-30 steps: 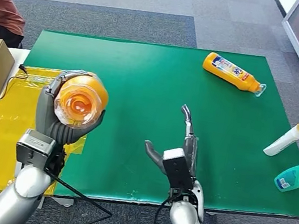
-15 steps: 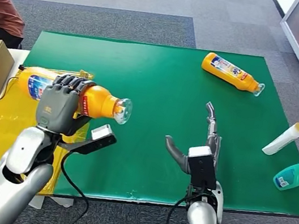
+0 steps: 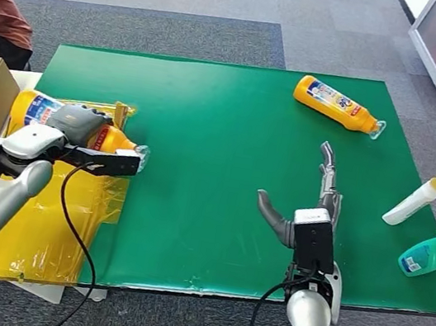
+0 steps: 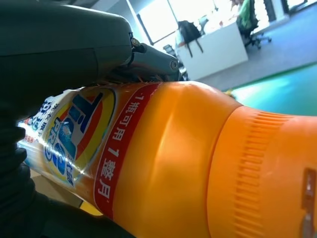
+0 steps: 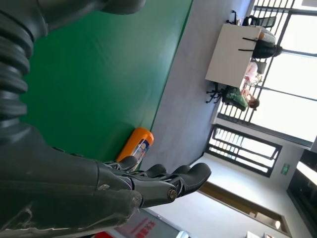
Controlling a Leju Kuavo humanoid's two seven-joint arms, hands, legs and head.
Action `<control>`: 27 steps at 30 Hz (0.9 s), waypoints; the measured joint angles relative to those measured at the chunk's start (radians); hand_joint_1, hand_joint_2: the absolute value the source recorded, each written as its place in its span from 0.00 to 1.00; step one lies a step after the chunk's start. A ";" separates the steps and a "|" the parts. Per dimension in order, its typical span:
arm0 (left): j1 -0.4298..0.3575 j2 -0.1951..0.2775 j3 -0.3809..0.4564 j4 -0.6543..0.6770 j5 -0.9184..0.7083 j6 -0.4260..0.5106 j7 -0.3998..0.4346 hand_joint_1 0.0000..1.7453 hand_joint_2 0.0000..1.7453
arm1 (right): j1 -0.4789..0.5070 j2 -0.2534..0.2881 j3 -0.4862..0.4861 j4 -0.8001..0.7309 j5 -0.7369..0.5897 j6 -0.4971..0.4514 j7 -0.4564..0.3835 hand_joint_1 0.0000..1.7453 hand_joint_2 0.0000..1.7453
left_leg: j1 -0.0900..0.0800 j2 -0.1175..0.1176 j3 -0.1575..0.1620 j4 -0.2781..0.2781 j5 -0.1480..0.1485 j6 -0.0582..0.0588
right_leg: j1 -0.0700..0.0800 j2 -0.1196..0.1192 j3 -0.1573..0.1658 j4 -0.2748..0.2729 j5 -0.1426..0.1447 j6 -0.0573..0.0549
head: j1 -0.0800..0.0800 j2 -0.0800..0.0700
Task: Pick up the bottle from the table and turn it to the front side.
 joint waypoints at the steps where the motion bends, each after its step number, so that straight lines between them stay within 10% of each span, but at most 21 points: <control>1: -0.009 0.010 -0.009 0.015 0.013 -0.006 -0.001 1.00 1.00 | -0.003 0.000 0.000 0.000 -0.001 -0.001 0.001 0.00 1.00 | 0.000 0.000 0.000 0.000 0.000 0.000 | 0.000 0.000 0.000 0.000 0.000 0.000 | 0.000 0.000; 12: 0.002 0.100 -0.080 0.037 0.039 0.070 0.036 1.00 1.00 | 0.006 0.000 -0.005 -0.003 0.014 -0.029 -0.001 0.00 1.00 | 0.000 0.000 0.000 0.000 0.000 0.000 | 0.000 0.000 0.000 0.000 -0.001 0.000 | 0.000 0.000; 27: 0.447 0.141 -0.070 -0.403 -0.170 0.197 0.146 1.00 1.00 | 0.134 0.003 -0.093 -0.119 0.086 -0.024 0.004 0.00 1.00 | 0.000 0.000 -0.001 0.000 -0.005 0.001 | -0.001 0.000 0.000 0.000 -0.005 0.000 | 0.000 0.000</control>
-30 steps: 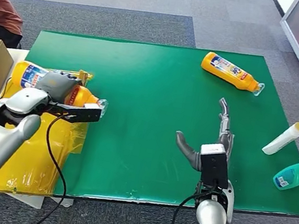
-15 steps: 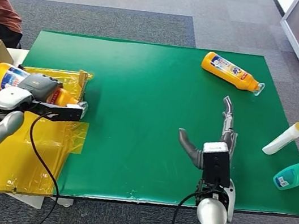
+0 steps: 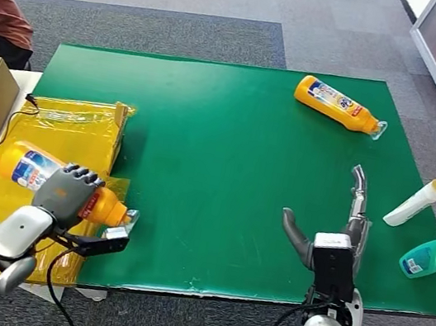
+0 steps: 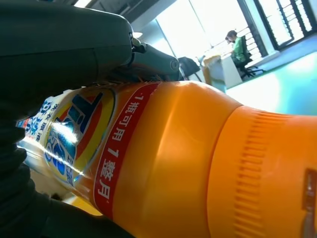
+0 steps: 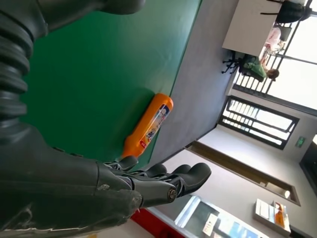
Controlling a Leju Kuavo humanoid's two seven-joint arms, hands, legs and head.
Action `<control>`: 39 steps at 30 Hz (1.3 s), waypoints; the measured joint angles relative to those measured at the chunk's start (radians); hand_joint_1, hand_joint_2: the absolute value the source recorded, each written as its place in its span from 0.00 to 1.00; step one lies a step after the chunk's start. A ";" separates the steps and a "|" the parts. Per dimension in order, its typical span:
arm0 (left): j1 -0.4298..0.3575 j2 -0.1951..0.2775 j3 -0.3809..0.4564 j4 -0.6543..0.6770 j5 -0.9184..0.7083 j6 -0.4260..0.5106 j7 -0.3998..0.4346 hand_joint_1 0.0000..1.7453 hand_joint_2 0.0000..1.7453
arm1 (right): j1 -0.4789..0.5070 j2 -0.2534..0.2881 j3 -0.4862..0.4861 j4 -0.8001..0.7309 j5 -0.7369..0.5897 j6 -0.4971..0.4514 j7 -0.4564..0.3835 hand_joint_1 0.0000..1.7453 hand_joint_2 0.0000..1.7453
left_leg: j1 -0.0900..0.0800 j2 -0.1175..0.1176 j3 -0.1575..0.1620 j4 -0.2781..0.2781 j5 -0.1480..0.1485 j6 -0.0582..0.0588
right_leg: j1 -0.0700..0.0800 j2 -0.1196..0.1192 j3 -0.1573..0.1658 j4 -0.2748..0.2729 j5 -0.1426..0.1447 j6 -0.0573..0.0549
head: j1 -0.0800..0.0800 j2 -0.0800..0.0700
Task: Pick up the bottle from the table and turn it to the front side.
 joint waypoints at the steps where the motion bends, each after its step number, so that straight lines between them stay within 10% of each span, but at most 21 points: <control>1: 0.025 -0.001 0.006 -0.015 -0.004 0.003 0.000 1.00 1.00 | 0.005 0.001 -0.004 -0.003 0.001 0.000 0.000 0.00 1.00 | 0.000 0.000 0.000 0.000 0.000 0.000 | 0.000 0.000 0.000 0.000 0.000 0.000 | 0.000 0.000; 15: 0.093 -0.026 0.109 -0.007 0.048 -0.027 0.005 1.00 1.00 | 0.001 0.008 -0.011 -0.017 -0.012 0.004 0.011 0.00 1.00 | 0.000 0.000 0.000 0.000 0.000 0.000 | 0.000 0.000 0.001 0.000 0.000 0.000 | 0.000 0.000; 36: -0.025 -0.145 0.246 0.316 0.163 0.073 -0.031 1.00 1.00 | -0.096 0.008 0.088 0.033 -0.039 0.018 0.026 0.00 1.00 | 0.000 -0.001 0.004 -0.001 0.001 0.000 | 0.000 -0.001 0.005 0.000 0.001 0.000 | 0.000 0.000; 37: -0.028 -0.152 0.247 0.324 0.162 0.081 -0.034 0.94 1.00 | -0.097 0.008 0.091 0.036 -0.039 0.018 0.025 0.00 1.00 | 0.000 -0.001 0.004 -0.001 0.001 0.000 | 0.000 -0.001 0.005 0.000 0.001 0.000 | 0.000 0.000; 39: -0.034 -0.168 0.248 0.337 0.160 0.093 -0.036 0.44 1.00 | -0.097 0.008 0.095 0.042 -0.039 0.018 0.022 0.00 1.00 | 0.000 -0.001 0.004 -0.001 0.001 0.000 | 0.000 -0.001 0.005 0.000 0.001 0.001 | 0.000 0.000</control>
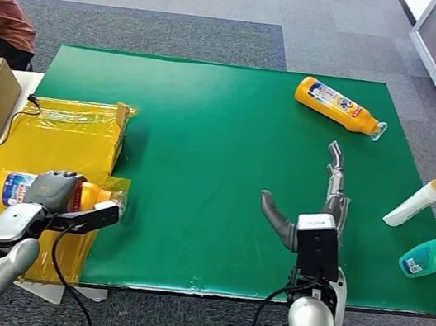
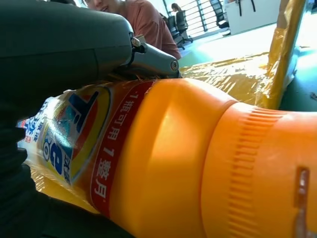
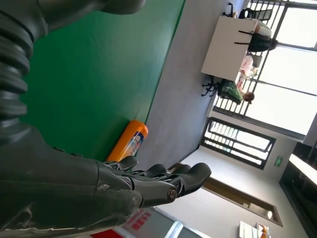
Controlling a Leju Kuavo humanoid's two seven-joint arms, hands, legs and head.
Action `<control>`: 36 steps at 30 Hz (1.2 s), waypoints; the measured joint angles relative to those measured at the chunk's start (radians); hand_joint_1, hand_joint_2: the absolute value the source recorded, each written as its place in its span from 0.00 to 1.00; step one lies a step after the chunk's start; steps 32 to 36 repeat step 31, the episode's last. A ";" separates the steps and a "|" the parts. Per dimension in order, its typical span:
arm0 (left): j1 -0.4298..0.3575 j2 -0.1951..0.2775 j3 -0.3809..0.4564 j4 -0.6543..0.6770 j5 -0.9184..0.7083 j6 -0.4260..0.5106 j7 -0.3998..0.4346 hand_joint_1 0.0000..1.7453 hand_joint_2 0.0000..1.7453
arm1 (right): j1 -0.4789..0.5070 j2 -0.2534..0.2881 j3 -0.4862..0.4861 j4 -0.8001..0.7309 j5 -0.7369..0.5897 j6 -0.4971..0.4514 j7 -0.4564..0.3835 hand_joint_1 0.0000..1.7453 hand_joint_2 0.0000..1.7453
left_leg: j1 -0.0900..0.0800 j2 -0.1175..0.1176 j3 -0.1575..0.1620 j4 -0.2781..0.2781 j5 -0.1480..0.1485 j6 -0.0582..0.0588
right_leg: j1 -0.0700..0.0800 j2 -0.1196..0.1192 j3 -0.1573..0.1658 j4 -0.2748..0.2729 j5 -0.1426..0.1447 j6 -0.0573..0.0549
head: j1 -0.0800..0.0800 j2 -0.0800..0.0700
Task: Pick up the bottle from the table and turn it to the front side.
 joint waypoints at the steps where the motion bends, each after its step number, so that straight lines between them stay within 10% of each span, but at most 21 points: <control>1: -0.002 -0.008 0.000 0.005 -0.002 0.007 0.000 0.19 1.00 | 0.000 0.000 0.002 0.003 0.001 0.000 -0.001 0.00 1.00 | 0.000 0.000 0.000 0.000 0.000 0.000 | 0.000 0.000 0.000 0.000 0.000 0.000 | 0.000 0.000; 2: -0.004 -0.015 0.000 0.010 -0.005 0.014 0.000 0.00 1.00 | 0.000 0.000 0.004 0.005 0.002 0.000 0.000 0.00 1.00 | 0.000 0.000 0.000 0.000 0.000 0.000 | 0.000 0.000 0.000 0.000 0.000 0.000 | 0.000 0.000; 36: 0.191 -0.136 0.048 -0.259 -0.022 0.206 -0.027 0.00 1.00 | 0.064 0.000 0.005 -0.002 0.036 0.018 0.007 0.00 1.00 | 0.000 0.000 -0.001 0.000 -0.002 0.000 | 0.000 0.000 -0.001 0.000 -0.001 0.000 | 0.000 0.000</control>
